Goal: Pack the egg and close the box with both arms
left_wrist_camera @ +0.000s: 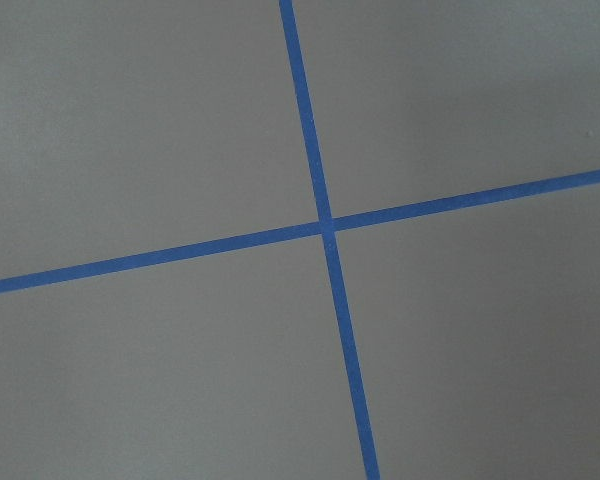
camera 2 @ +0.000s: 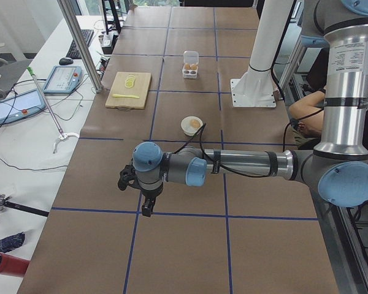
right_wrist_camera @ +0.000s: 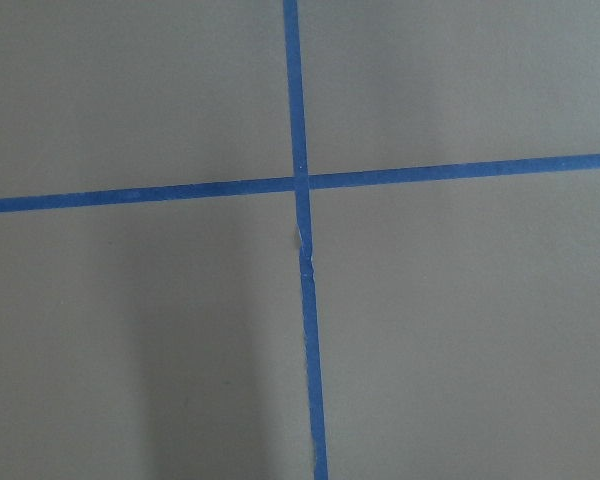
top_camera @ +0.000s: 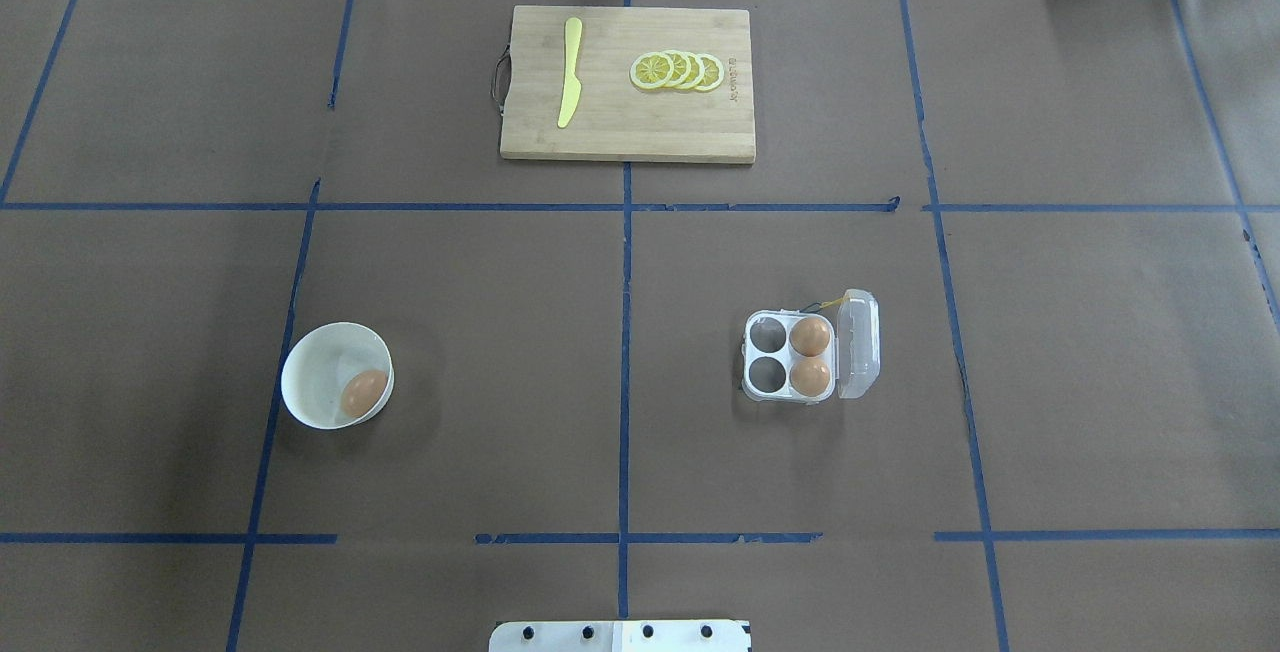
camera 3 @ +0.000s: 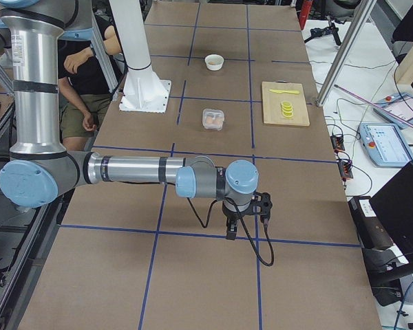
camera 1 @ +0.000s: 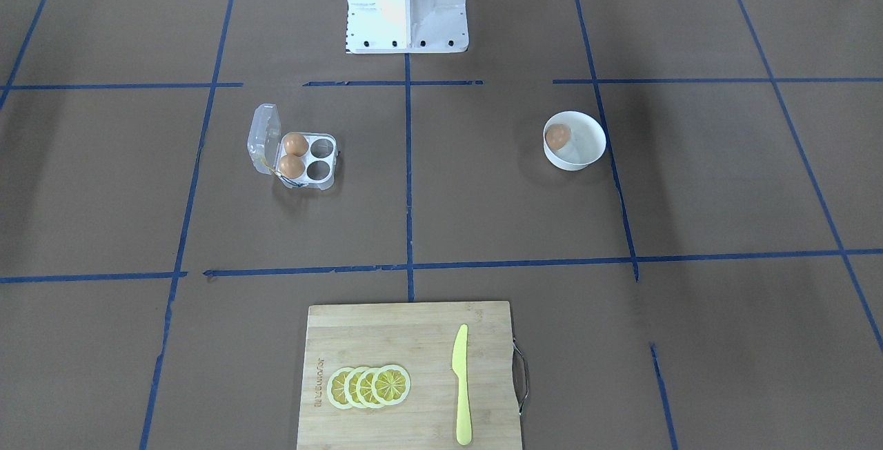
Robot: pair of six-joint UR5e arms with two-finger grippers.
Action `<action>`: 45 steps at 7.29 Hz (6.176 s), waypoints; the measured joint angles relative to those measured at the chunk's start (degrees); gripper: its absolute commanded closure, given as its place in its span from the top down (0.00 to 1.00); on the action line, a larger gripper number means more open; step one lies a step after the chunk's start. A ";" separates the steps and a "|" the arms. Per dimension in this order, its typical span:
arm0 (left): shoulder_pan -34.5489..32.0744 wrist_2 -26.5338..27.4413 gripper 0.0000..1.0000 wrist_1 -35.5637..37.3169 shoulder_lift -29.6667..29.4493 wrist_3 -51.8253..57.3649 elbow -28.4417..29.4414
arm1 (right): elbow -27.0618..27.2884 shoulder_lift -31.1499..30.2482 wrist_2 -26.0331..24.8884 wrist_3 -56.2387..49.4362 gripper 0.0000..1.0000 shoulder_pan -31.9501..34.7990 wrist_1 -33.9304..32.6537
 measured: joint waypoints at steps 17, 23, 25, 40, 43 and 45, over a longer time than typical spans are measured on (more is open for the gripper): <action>53.11 23.47 0.82 -15.15 -8.25 -74.25 -19.33 | 0.67 1.24 1.38 0.32 1.00 0.05 0.00; 56.82 24.25 0.81 -15.12 -8.83 -74.26 -17.18 | 0.74 1.27 1.45 0.31 1.00 0.05 0.00; 57.62 24.25 0.80 -15.12 -8.83 -74.26 -16.79 | 0.74 1.27 1.63 0.30 1.00 0.05 0.00; 53.24 24.06 0.00 -14.50 -9.44 -74.37 -22.71 | 3.08 1.32 3.21 0.99 1.00 0.05 -0.13; 53.97 23.94 0.00 -17.03 -28.04 -80.31 -13.23 | 3.37 1.40 5.04 1.23 1.00 0.05 0.00; 56.64 24.00 0.00 -26.67 -35.91 -83.03 -4.19 | 3.38 1.44 5.12 1.33 1.00 0.05 0.08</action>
